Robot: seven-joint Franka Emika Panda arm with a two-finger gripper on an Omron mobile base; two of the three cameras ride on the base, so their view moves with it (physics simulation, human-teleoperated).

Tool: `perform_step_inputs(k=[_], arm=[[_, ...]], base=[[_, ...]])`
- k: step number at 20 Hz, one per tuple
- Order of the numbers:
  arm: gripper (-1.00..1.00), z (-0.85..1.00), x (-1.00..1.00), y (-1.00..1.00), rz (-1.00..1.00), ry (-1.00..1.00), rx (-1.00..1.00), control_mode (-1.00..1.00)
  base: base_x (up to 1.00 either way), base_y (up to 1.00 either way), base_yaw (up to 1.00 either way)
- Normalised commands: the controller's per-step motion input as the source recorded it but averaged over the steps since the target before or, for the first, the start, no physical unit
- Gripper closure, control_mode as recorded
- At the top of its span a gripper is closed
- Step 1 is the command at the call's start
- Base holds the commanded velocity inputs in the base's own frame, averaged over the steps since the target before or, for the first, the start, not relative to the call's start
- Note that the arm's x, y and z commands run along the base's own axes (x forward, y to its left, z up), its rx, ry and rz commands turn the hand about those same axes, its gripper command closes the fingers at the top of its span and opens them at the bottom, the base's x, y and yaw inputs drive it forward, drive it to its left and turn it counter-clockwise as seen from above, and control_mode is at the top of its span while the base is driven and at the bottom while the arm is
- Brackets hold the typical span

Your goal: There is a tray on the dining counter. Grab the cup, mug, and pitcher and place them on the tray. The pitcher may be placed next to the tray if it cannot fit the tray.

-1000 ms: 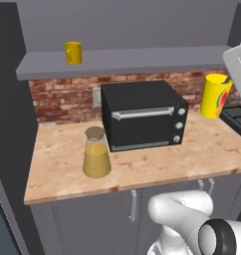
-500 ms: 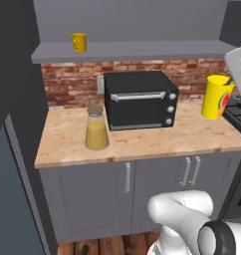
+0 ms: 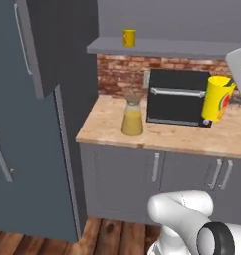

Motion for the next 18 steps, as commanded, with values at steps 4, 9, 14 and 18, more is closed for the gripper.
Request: perform_step_inputs(k=[4, 9, 14, 18], arm=[[1.0, 0.0, 0.0, 0.0, 0.0, 0.0, 0.0, 1.0], [1.0, 0.0, 0.0, 0.0, 0.0, 0.0, 0.0, 1.0], [1.0, 0.0, 0.0, 0.0, 0.0, 0.0, 0.0, 1.0], [1.0, 0.0, 0.0, 0.0, 0.0, 0.0, 0.0, 1.0]], base=[[-0.25, -0.07, 0.66], [-0.24, -0.14, 0.74], [-0.26, -0.17, 0.77], [-0.23, -0.14, 0.81]])
